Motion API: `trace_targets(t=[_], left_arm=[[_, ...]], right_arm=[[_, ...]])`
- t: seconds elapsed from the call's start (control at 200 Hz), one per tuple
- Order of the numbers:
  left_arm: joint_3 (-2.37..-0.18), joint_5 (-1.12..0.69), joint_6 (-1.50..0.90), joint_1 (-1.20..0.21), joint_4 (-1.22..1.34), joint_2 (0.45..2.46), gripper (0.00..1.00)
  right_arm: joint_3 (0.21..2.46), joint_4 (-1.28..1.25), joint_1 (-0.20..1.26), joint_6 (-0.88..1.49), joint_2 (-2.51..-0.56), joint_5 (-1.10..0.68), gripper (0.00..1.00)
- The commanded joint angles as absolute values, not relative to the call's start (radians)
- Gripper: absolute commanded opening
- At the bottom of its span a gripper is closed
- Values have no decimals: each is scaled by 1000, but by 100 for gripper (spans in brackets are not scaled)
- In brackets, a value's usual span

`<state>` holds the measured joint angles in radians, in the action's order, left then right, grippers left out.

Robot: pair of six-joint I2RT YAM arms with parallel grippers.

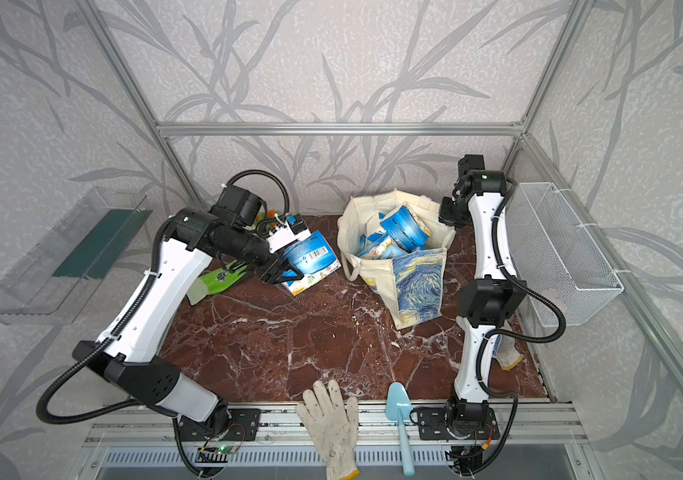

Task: Put tissues into the canvas bag
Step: Pick up the pack of facial tissues from the center of the board, then place the pack of facial tissues in the canvas bag.

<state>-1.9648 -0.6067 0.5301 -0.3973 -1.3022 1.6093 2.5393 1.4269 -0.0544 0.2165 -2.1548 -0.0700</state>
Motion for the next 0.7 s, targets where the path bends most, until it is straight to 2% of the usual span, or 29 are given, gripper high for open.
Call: trace_targets(t=[0.0, 0.275, 0.485, 0.695], left_arm=[[-2090, -662, 396, -401, -1160, 1703, 62], [-2762, -709, 199, -472, -1159, 2147, 62], [-2749, -667, 201, -594, -1024, 2232, 63], [-2750, -654, 179, -656, -973, 2330, 63]], right_arm=[[2562, 1430, -60, 219, -2155, -74, 9], [2546, 1432, -60, 218, -2143, -63, 9], [2539, 1437, -59, 220, -2136, -54, 10], [2532, 1435, -60, 220, -2114, -45, 11]])
